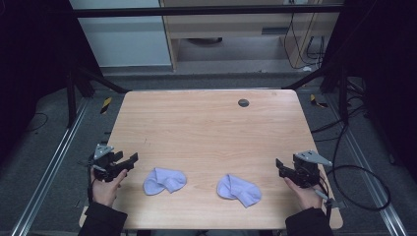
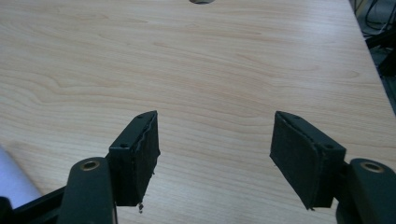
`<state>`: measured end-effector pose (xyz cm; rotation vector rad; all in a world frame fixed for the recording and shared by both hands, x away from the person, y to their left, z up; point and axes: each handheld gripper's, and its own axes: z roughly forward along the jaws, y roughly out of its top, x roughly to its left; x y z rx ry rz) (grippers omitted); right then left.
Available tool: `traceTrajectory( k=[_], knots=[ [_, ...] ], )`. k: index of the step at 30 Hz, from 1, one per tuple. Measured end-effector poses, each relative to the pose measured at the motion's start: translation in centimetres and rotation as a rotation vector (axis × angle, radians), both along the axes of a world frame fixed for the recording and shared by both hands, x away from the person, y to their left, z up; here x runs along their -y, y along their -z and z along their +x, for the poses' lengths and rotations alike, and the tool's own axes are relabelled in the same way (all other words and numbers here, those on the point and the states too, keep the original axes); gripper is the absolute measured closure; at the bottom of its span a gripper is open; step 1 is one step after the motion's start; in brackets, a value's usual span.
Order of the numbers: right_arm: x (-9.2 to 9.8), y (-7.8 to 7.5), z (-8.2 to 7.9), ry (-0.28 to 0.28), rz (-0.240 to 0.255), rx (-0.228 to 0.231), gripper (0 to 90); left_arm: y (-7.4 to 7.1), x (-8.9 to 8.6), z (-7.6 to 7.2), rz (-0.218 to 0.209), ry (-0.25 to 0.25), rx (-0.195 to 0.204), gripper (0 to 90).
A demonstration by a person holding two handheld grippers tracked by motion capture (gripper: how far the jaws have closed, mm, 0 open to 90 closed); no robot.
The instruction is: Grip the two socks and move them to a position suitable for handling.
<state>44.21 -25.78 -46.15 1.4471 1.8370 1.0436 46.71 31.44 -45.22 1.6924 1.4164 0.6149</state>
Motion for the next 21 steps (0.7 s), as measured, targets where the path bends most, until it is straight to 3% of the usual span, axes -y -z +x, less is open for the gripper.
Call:
traceTrajectory(
  k=[21],
  knots=[
    [-3.2,-1.1,-0.9,-0.141,-0.047,-0.030,43.7,-0.6,8.7,-2.2,0.018,0.211,0.016,33.8]
  ],
)
